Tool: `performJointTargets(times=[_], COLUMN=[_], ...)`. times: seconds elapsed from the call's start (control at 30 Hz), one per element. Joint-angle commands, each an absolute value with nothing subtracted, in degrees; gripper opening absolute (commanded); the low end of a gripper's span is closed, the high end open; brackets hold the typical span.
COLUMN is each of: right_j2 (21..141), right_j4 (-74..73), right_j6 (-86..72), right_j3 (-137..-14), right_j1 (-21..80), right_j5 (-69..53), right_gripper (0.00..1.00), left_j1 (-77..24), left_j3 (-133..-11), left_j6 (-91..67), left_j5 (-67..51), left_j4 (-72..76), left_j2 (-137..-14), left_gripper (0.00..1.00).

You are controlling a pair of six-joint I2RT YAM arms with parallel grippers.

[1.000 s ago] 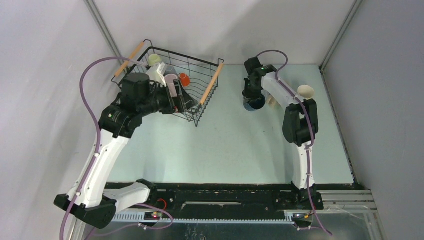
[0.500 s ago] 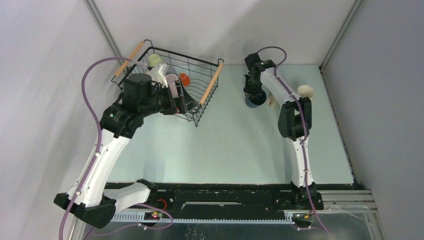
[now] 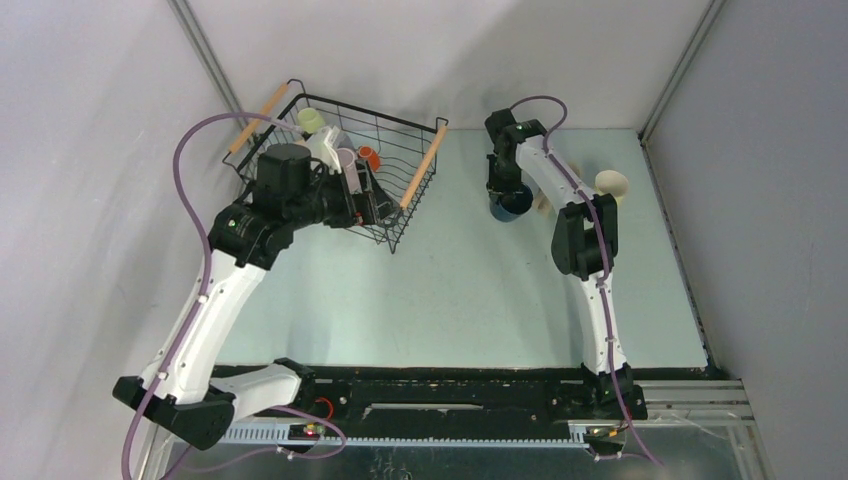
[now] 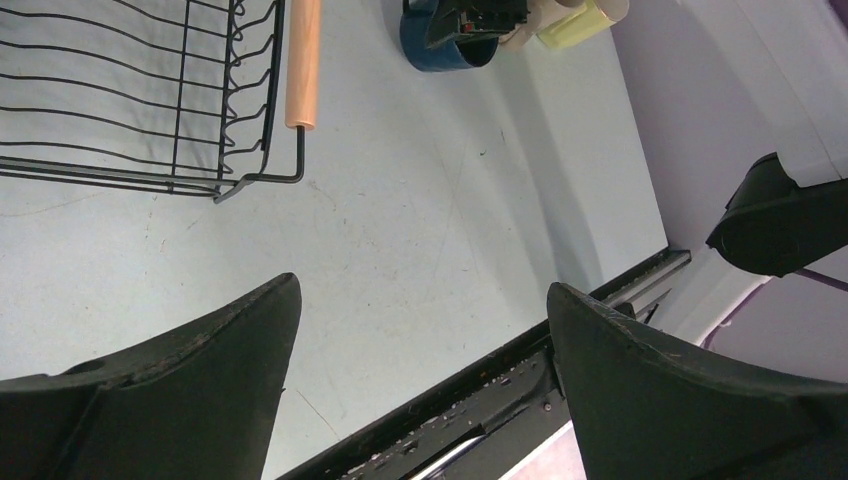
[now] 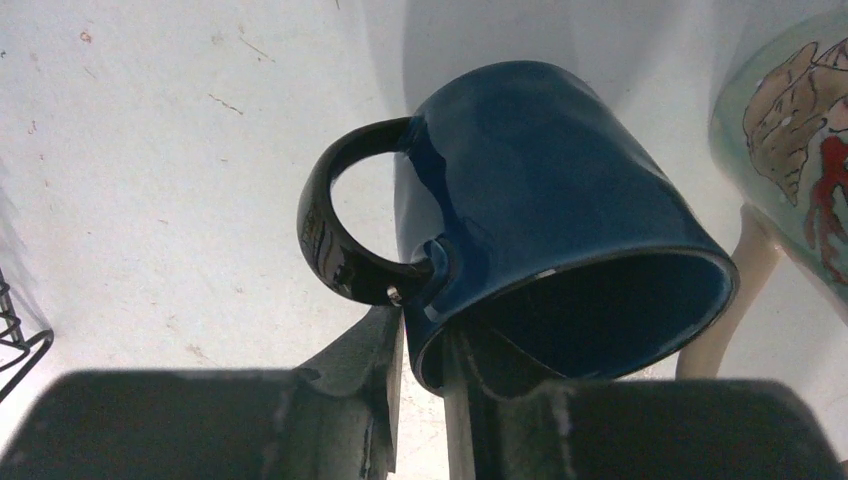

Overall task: Unload the cups from the dish rack
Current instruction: Place the cup at the center of the board.

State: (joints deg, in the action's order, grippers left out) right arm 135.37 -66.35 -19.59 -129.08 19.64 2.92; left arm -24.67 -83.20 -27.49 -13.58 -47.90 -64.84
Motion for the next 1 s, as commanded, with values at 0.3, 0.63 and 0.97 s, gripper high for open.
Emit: performJointTargets(times=[0.3,0.63,0.97], right_j2=[135.20,128.31,110.27], right_j4=[-66.20,-64.84,-57.70], right_j6=[-18.80,-19.44,-20.29], right_j3=[-134.24,-132.07,-118.09], right_j1=[20.17,20.51,21.07], right_j5=[1.54,-0.21,-4.04], right_gripper=[0.39,0.52,0.86], left_j1=[-25.31,-25.31,-25.08], left_j3=[-81.97,-84.66,-94.24], left_j6=[-27.09,-26.83,-24.78], left_j5=[-12.20,-9.22,9.92], left_j4=[-46.23,-46.93,-53.13], left_j2=[-66.41,-68.80,-75.84], left_gripper=[1.00,1.00,1.00])
